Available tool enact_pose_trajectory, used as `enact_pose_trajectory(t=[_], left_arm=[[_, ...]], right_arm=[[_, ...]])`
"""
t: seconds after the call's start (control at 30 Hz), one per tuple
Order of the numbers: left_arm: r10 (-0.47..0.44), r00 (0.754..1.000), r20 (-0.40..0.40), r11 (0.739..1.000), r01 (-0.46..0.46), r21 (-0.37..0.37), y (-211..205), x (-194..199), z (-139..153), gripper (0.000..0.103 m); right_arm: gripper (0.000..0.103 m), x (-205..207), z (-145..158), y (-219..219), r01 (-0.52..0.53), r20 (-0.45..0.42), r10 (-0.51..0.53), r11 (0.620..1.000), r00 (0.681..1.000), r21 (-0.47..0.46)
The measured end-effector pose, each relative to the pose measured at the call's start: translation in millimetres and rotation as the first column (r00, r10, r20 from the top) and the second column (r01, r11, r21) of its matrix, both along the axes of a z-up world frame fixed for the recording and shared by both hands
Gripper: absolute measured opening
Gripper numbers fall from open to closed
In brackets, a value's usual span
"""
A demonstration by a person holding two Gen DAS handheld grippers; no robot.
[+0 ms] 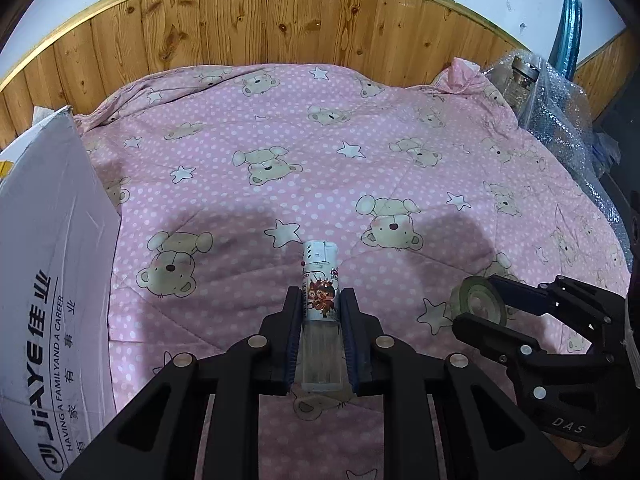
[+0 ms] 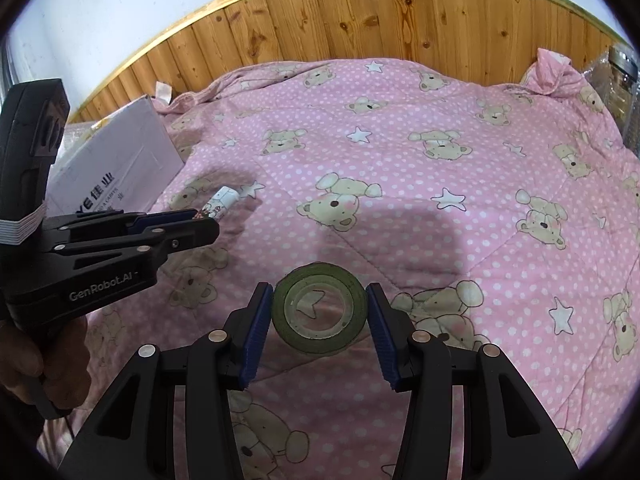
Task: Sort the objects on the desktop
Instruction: 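Carry the bottle and green tape roll into the white box and release both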
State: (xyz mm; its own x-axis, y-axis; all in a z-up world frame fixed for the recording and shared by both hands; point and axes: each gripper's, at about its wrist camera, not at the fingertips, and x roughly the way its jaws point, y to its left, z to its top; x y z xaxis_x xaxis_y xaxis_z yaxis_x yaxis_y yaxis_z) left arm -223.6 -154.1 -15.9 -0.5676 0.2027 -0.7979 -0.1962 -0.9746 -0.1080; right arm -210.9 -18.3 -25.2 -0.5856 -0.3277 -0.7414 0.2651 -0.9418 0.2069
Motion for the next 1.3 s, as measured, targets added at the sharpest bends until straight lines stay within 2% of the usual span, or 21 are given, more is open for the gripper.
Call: enact_pose_trajectory(t=[0.33, 0.63, 1.03, 1.3], left_arm=[[0.008, 1.000, -0.011, 1.000, -0.009, -0.017, -1, 25, 17, 0.020], [0.010, 1.000, -0.027, 1.000, -0.010, -0.002, -9, 57, 34, 0.020], [-0.019, 0.996, -0.083, 0.998, 0.023, 0.052, -18, 110, 76, 0.020], [-0.017, 0.992, -0.127, 0.995, 0.030, 0.097, -41, 144, 107, 0.020]], right_arm=[[0.050, 13, 12, -14, -0.044, -0.016, 0.043, 0.999, 0.999, -0.010], [0.050, 38, 27, -24, -0.059, -0.014, 0.059, 0.998, 0.998, -0.017], [0.050, 86, 68, -45, -0.078, -0.069, 0.080, 0.997, 0.994, 0.025], [0.050, 112, 96, -59, -0.098, -0.078, 0.097, 0.995, 0.992, -0.005]])
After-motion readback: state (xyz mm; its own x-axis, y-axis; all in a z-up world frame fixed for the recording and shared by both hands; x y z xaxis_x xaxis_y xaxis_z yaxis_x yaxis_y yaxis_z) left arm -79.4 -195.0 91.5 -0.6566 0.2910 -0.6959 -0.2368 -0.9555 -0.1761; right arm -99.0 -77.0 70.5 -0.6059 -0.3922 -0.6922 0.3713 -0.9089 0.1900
